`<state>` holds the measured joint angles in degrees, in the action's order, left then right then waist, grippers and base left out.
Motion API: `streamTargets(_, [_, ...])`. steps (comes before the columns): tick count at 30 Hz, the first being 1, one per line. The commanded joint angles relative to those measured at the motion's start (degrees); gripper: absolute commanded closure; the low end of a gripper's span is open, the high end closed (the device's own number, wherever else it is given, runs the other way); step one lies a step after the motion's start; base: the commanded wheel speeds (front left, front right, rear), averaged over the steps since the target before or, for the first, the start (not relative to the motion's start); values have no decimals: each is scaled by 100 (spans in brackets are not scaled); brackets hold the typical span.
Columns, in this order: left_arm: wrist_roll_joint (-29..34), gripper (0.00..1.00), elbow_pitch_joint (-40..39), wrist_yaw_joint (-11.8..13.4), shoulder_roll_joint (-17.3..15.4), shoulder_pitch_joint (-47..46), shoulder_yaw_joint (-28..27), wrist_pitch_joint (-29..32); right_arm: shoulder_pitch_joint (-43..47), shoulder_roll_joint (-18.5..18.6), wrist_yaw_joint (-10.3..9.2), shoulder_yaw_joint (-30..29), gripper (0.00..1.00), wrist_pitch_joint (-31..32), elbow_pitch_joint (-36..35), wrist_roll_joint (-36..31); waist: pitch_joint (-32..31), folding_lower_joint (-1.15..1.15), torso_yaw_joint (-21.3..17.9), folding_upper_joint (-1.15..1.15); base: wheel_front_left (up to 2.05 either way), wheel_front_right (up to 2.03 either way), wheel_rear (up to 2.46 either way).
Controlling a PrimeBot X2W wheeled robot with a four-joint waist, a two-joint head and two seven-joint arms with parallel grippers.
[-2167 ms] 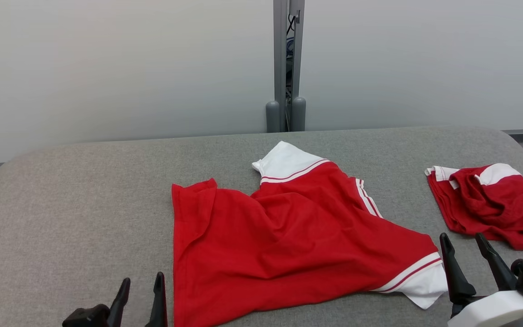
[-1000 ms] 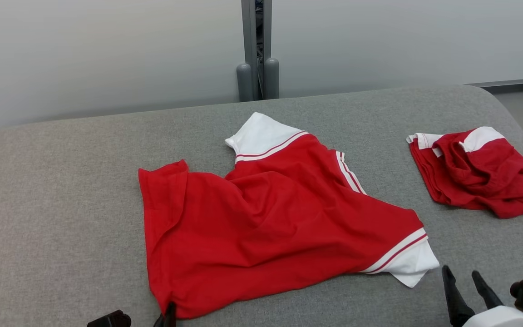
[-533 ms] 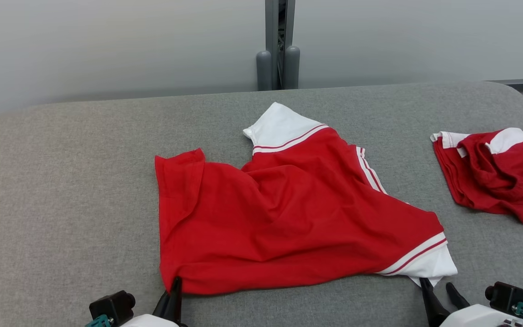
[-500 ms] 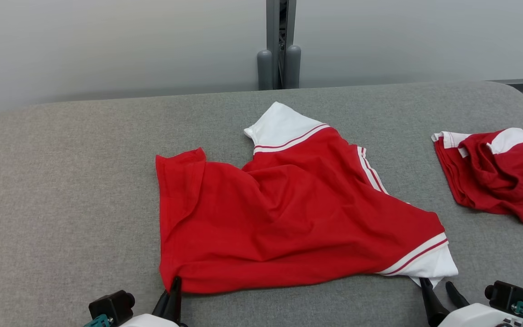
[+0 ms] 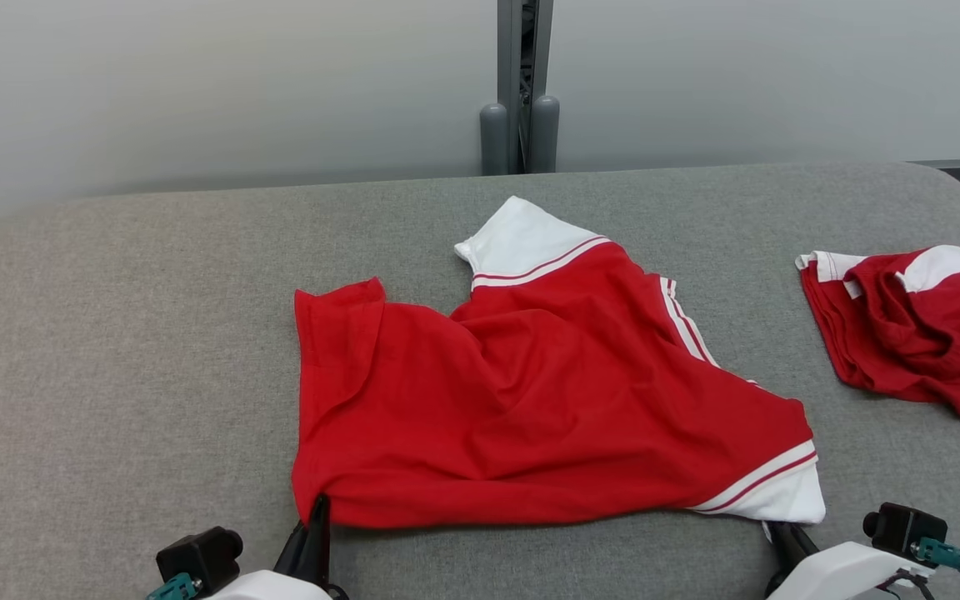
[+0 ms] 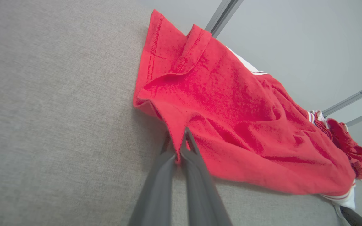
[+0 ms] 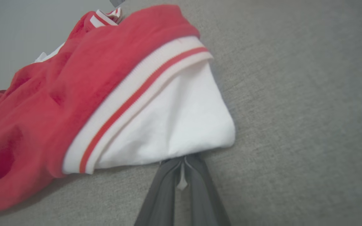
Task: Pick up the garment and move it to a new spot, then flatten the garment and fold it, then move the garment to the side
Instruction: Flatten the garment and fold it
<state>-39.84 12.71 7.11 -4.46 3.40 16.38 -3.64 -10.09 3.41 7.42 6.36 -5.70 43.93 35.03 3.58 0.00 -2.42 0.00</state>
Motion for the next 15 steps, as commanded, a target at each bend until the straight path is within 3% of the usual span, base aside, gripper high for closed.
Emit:
streamTargets(1, [-37,100,-79,-47,-26,-54,-39,-66,109,-52,14,162,100,61,-78,250,-58,0,-20,0,0,0,0])
streamTargets(6, [-146,100,-302,-130,-12,-150,-88,-140,247,224,13,349,100,205,-820,869,-168,0,-78,0,0,0,0])
streamTargets(15, [-444,100,-1006,-199,-7,-382,-209,0,791,1001,14,319,100,723,-2964,1807,-444,0,-272,0,0,0,0])
